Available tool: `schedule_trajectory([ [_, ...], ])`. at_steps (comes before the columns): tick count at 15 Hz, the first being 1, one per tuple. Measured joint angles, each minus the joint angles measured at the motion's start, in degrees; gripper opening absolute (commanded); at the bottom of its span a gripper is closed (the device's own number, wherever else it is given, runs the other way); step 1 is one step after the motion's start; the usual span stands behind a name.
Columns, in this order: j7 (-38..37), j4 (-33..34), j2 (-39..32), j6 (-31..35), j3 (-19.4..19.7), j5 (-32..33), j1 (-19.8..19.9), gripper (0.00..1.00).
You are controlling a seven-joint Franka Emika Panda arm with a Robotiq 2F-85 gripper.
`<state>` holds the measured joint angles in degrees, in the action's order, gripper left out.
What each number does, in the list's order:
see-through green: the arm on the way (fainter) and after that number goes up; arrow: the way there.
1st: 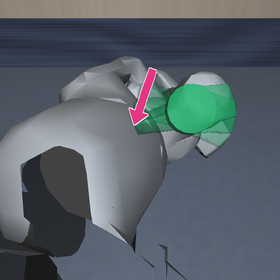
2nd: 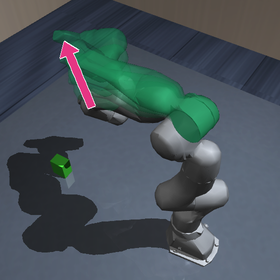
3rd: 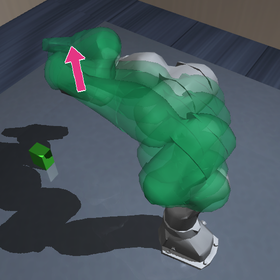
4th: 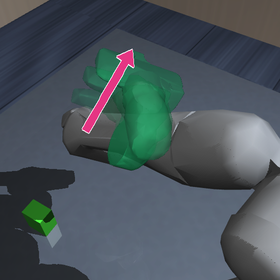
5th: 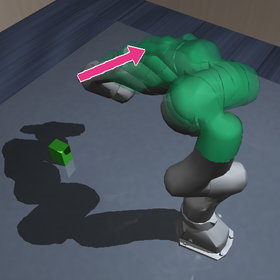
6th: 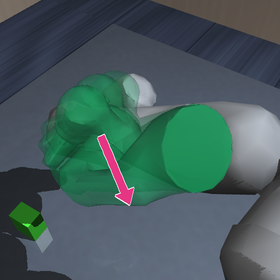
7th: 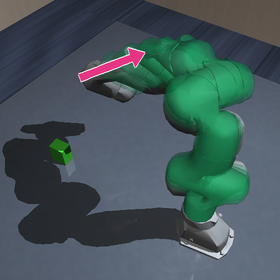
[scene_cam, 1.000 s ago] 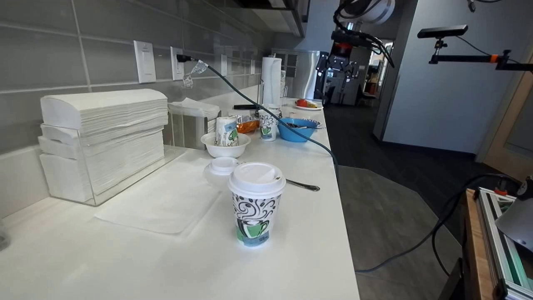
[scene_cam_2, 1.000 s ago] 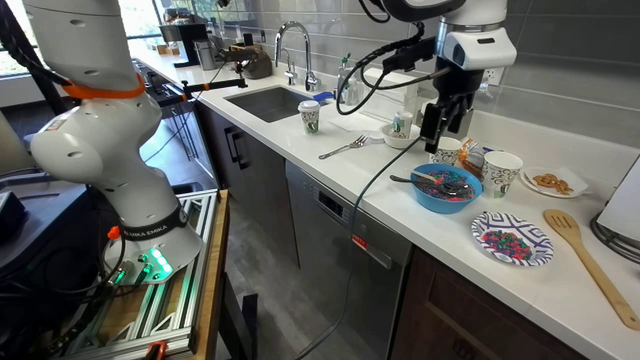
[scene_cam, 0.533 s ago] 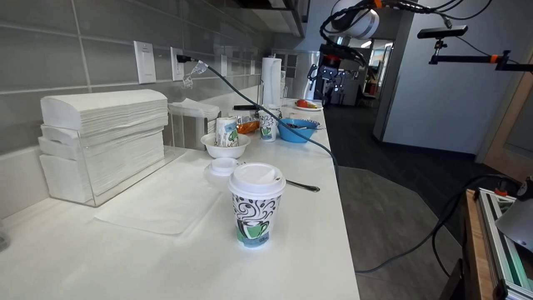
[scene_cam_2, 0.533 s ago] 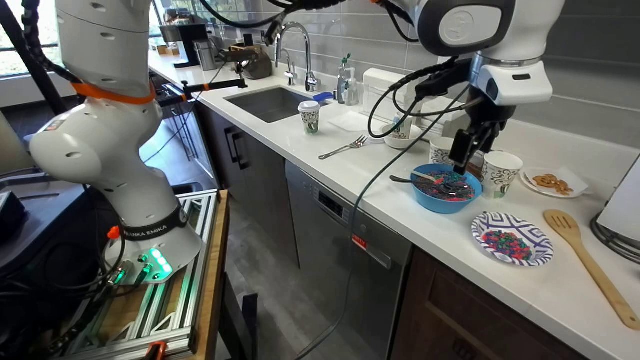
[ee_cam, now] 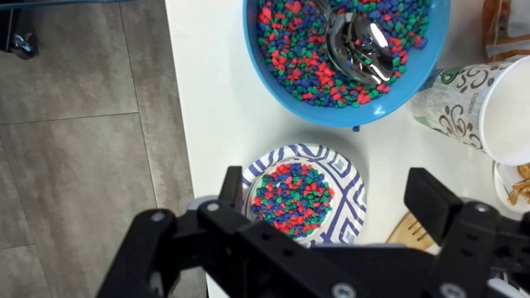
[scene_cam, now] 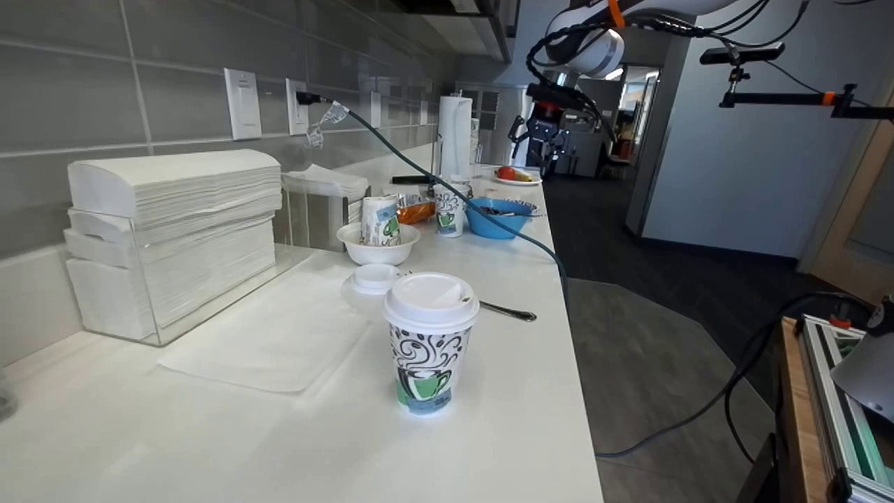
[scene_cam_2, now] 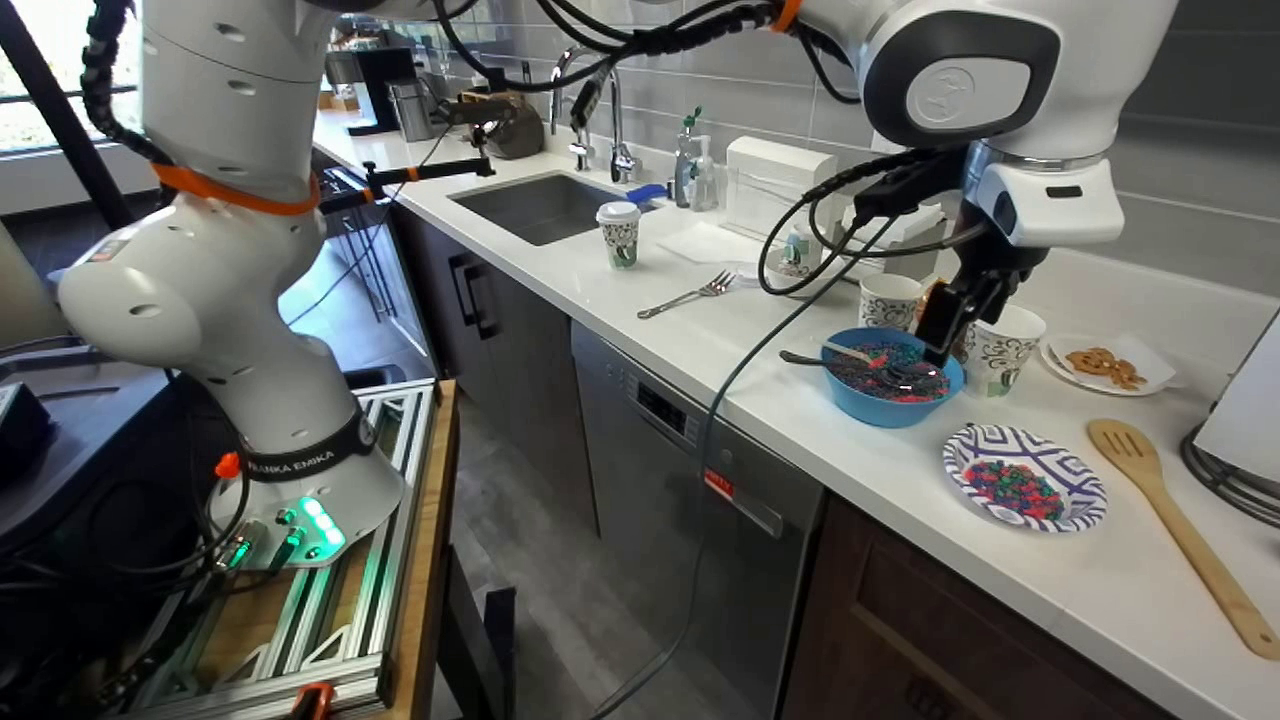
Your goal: Pick up the small brown object on the right side of the bowl and put it in the plate with blue markings on the right
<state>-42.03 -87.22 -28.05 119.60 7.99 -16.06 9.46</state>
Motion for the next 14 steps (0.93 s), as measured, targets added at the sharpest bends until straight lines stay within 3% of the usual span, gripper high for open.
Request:
schedule_trajectory([
  [5, -1.69, 2.18, -2.39, -0.04, 0.86, 0.0, 0.06, 1.0],
  [14, -8.61, 19.81, -18.25, -5.81, 0.79, 0.02, 0.37, 1.0],
])
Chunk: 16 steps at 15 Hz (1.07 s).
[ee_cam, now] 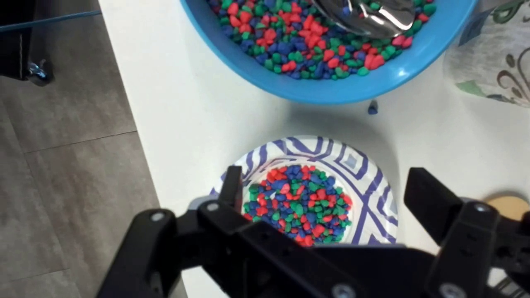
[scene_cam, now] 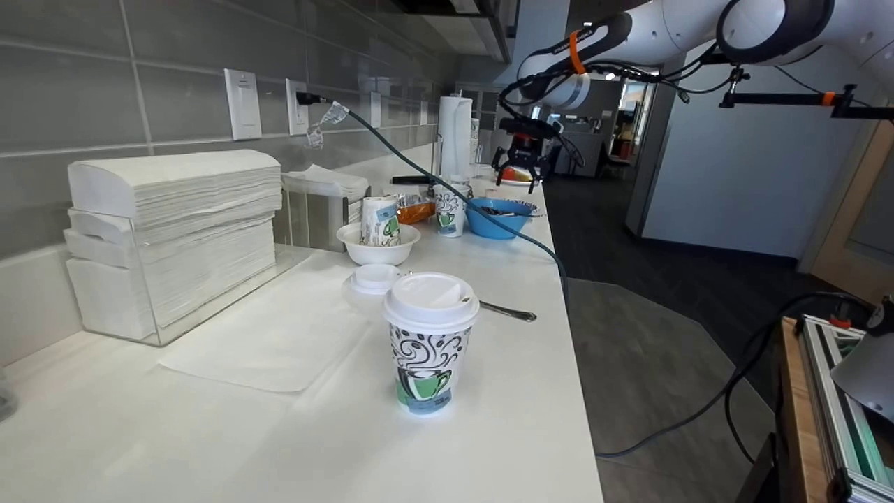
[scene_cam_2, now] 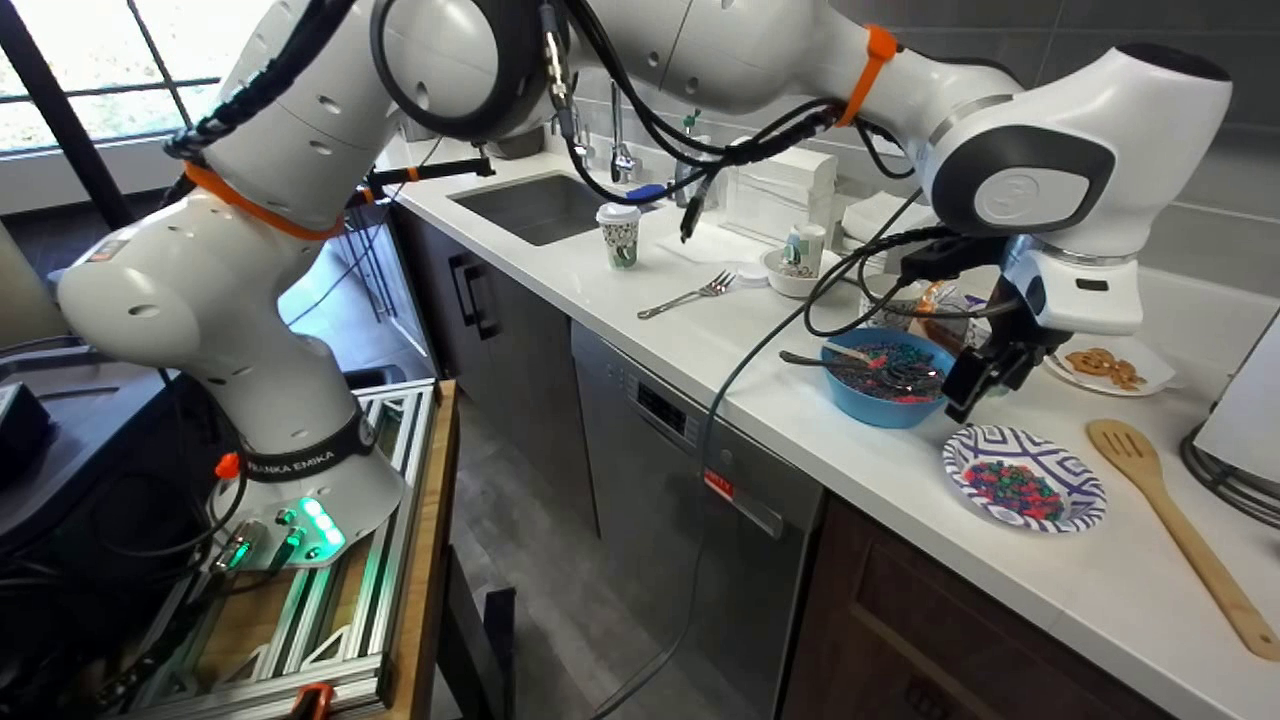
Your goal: Pick up the small brown object on the right side of the bowl and put it in the plate with blue markings on the right
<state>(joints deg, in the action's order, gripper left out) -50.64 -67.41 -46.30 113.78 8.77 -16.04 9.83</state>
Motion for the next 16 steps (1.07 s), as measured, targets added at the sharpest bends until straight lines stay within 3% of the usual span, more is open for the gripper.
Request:
schedule_trajectory([
  [5, -5.76, 9.95, -5.4, -5.51, -0.34, -0.04, 0.3, 1.0],
  [16, -7.3, 21.47, -14.72, -5.97, -4.22, -0.48, 1.81, 1.0],
])
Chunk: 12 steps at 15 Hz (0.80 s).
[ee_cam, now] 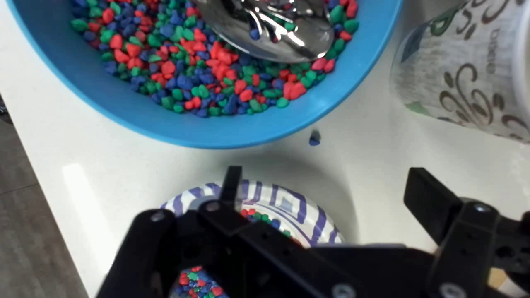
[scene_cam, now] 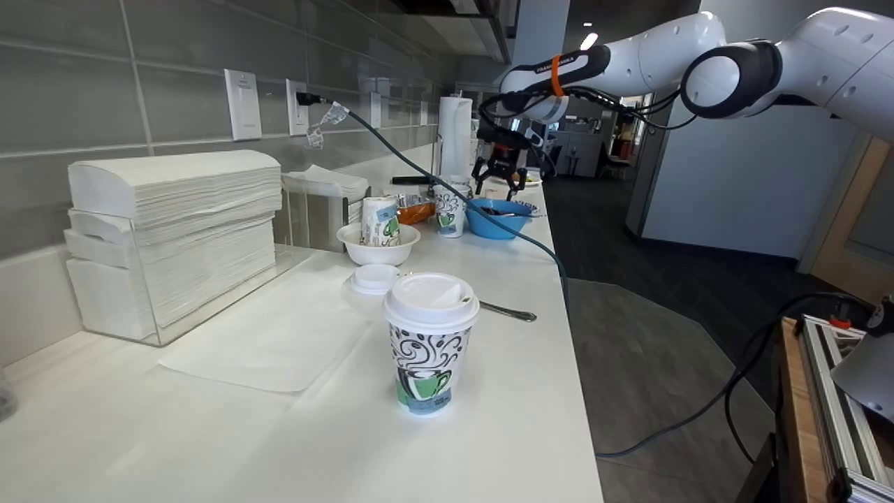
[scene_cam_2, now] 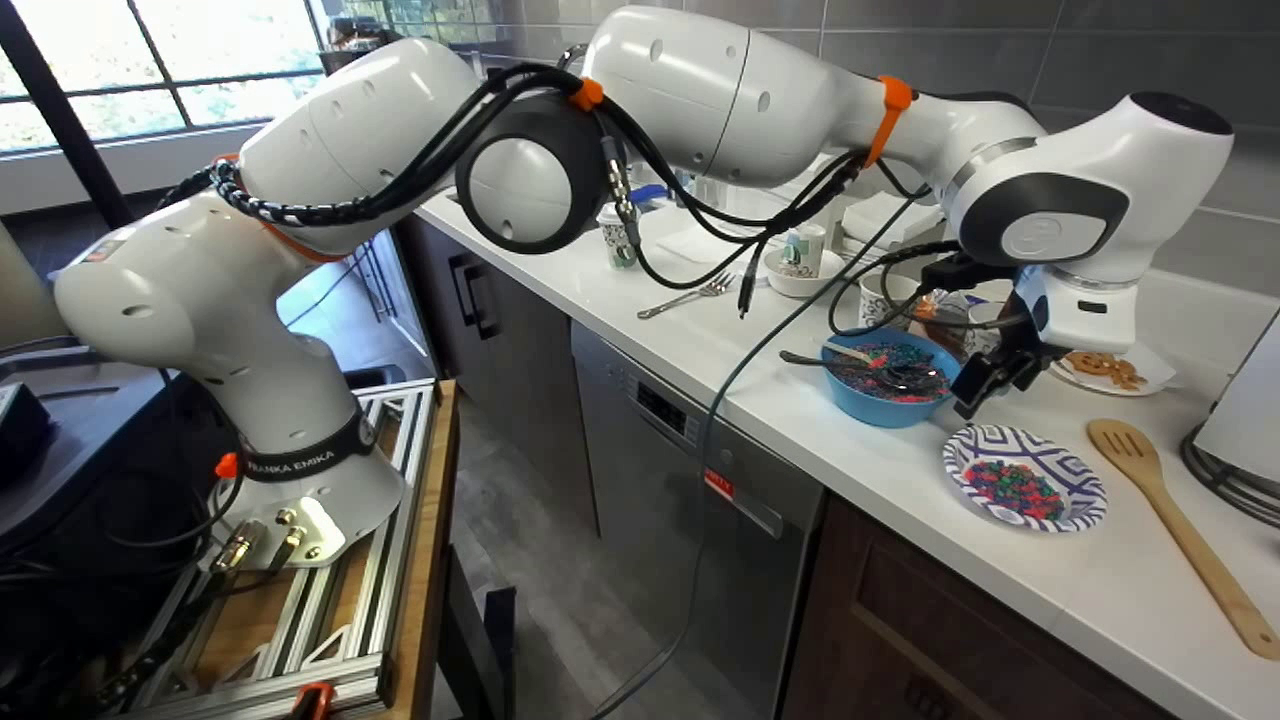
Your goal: Pick up the small brown object on the right side of the bowl and put it in the plate with blue markings on the right
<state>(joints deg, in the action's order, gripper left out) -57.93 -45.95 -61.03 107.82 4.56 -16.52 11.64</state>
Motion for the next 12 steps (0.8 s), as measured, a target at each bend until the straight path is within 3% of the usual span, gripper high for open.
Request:
schedule_trajectory([
  [12, 0.99, 4.1, -4.37, 0.06, -1.28, -0.03, 0.09, 1.0],
])
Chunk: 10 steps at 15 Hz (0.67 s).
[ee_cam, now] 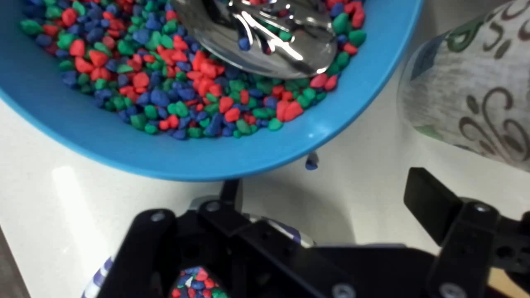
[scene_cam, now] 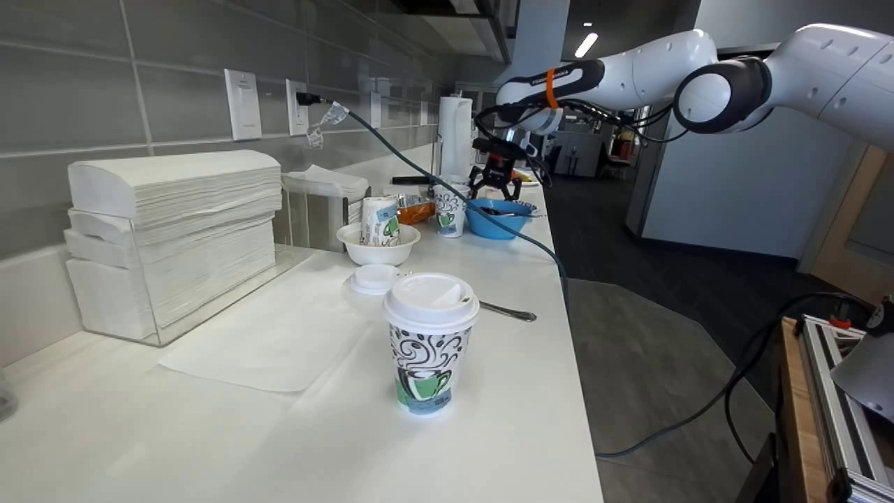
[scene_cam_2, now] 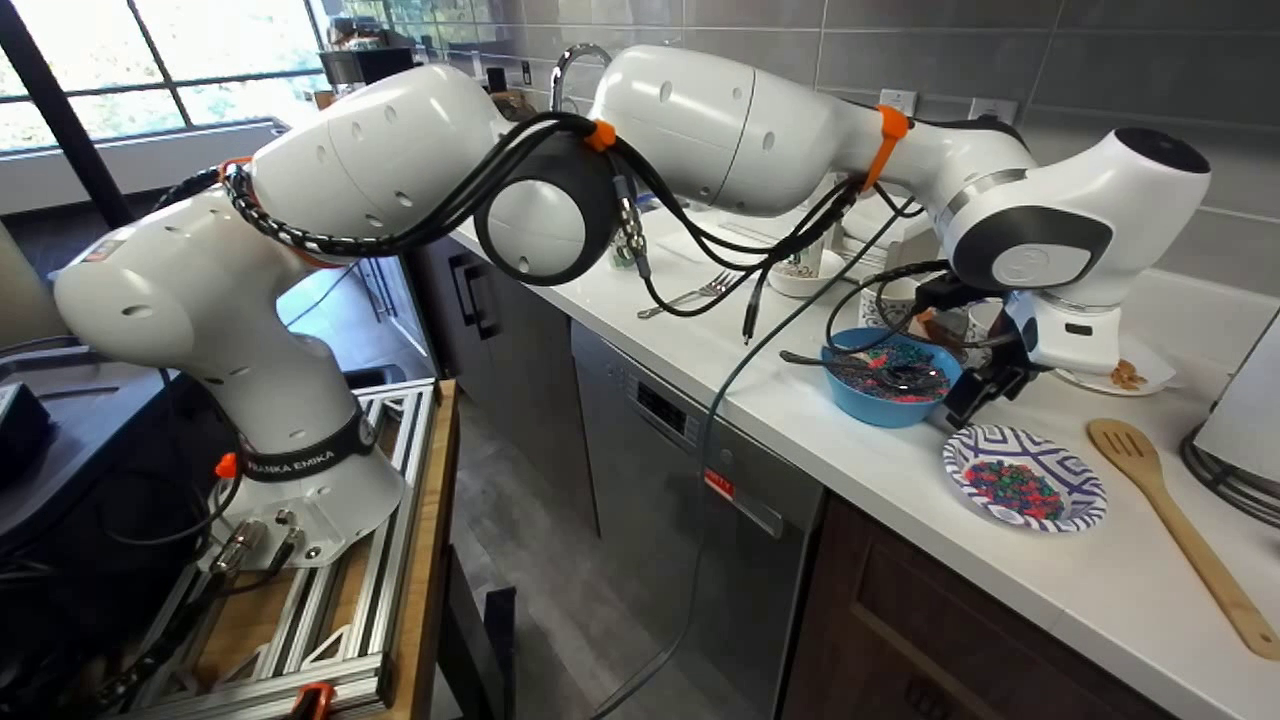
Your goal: Pick up the small brown object on the right side of the bowl and put it in the plate with blue markings on the right
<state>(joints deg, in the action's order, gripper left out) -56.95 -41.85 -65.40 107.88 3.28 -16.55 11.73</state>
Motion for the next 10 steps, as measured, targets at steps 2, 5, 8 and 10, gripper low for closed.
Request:
schedule_trajectory([
  [2, 0.06, 0.04, -0.38, 0.0, -0.03, 0.0, -0.01, 0.81],
  [5, 0.1, 0.09, -0.77, 0.0, -0.12, 0.0, -0.02, 0.56],
  [8, 0.16, 0.45, -1.24, 0.0, -0.15, 0.0, -0.02, 0.39],
  [10, 0.34, 0.88, -1.57, 0.0, -0.15, 0.01, -0.02, 0.36],
])
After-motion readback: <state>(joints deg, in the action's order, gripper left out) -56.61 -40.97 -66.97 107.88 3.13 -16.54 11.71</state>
